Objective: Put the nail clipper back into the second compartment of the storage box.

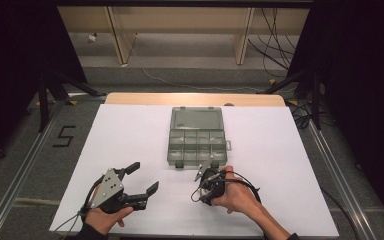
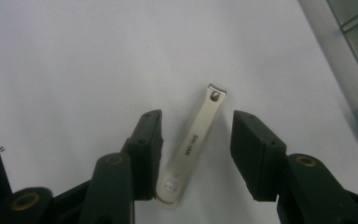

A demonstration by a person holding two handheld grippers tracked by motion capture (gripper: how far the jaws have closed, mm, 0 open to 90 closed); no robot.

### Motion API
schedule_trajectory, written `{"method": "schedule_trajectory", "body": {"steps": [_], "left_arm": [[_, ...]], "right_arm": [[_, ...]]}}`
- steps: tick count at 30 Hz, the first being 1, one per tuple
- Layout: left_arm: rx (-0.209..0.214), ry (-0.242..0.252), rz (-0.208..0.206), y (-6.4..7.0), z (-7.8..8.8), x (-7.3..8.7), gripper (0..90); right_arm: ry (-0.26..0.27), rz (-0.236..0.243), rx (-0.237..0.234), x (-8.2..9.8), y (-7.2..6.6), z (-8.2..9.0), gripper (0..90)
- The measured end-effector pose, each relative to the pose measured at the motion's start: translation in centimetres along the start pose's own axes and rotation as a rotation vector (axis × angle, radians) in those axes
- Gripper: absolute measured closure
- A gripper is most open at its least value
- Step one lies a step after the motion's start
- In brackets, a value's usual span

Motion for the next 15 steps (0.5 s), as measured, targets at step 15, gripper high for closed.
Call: {"method": "schedule_trajectory", "body": {"steps": [15], "left_arm": [[0.000,0.000,0.001,-0.02,0.00,0.01,16.4]], "right_arm": [[-0.058,0.010,0.001,-0.65,0.08,-0.58,65.9]]}}
Point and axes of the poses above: each handheld gripper's, and its own axes: z roughly backward along the jaws, x roughly out of its underside, y roughly to its right, the point moved 3 cm from there along -z, roughly forward along the jaws, and after that the axes turned 6 degrees about z, right-handed, at the moved point
